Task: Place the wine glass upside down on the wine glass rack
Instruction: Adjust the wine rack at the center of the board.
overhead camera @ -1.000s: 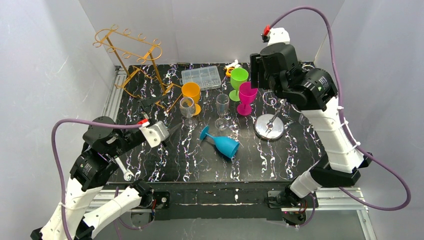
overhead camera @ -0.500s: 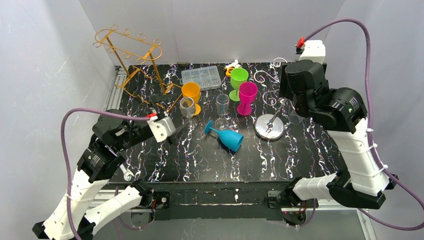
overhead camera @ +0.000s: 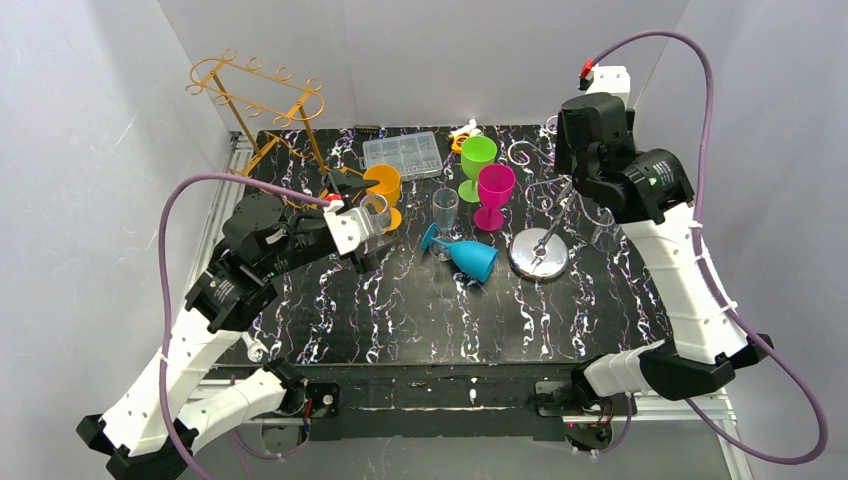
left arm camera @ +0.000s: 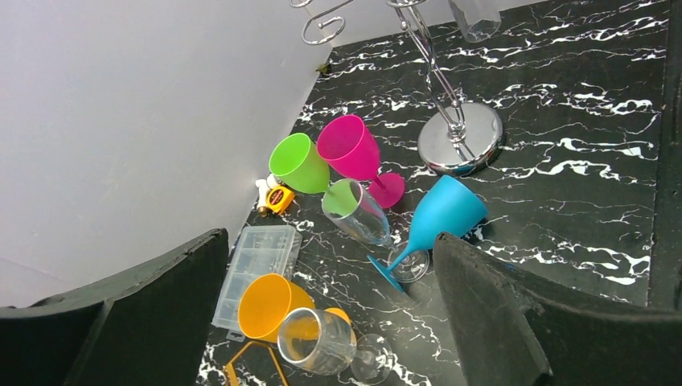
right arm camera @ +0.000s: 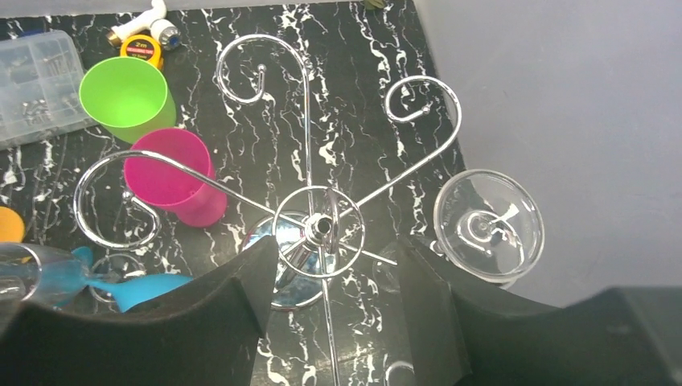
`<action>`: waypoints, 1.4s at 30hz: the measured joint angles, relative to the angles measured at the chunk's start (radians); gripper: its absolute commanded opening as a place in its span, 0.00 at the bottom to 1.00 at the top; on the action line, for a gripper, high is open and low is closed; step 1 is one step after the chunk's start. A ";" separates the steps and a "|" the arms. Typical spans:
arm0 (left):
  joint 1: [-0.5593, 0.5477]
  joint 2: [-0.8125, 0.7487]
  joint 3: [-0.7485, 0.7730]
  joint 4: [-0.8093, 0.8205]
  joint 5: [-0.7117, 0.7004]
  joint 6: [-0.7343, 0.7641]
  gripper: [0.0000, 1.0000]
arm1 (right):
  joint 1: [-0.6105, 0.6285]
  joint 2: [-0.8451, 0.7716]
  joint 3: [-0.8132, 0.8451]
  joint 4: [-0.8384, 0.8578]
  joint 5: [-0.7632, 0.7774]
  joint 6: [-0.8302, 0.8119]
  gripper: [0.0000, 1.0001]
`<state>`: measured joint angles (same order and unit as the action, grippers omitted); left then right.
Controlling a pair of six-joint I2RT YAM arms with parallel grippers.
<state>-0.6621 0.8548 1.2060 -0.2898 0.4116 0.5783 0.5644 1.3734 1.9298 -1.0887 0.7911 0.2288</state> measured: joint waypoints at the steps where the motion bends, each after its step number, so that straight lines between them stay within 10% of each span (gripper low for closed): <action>1: 0.000 0.006 0.000 0.003 0.001 -0.004 0.98 | -0.016 0.000 -0.005 0.010 -0.021 -0.002 0.60; 25: -0.033 0.430 0.150 0.235 0.032 0.015 0.98 | -0.165 -0.012 -0.187 0.170 -0.273 -0.001 0.10; 34: -0.109 0.618 0.221 0.362 0.074 0.323 0.97 | -0.165 -0.033 -0.219 0.215 -0.288 0.004 0.07; 42: -0.122 0.729 0.178 0.523 0.149 0.727 0.71 | -0.167 -0.072 -0.261 0.234 -0.298 0.007 0.06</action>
<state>-0.7845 1.5838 1.3844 0.2329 0.5604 1.3049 0.3976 1.3015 1.6692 -0.8544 0.4927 0.2362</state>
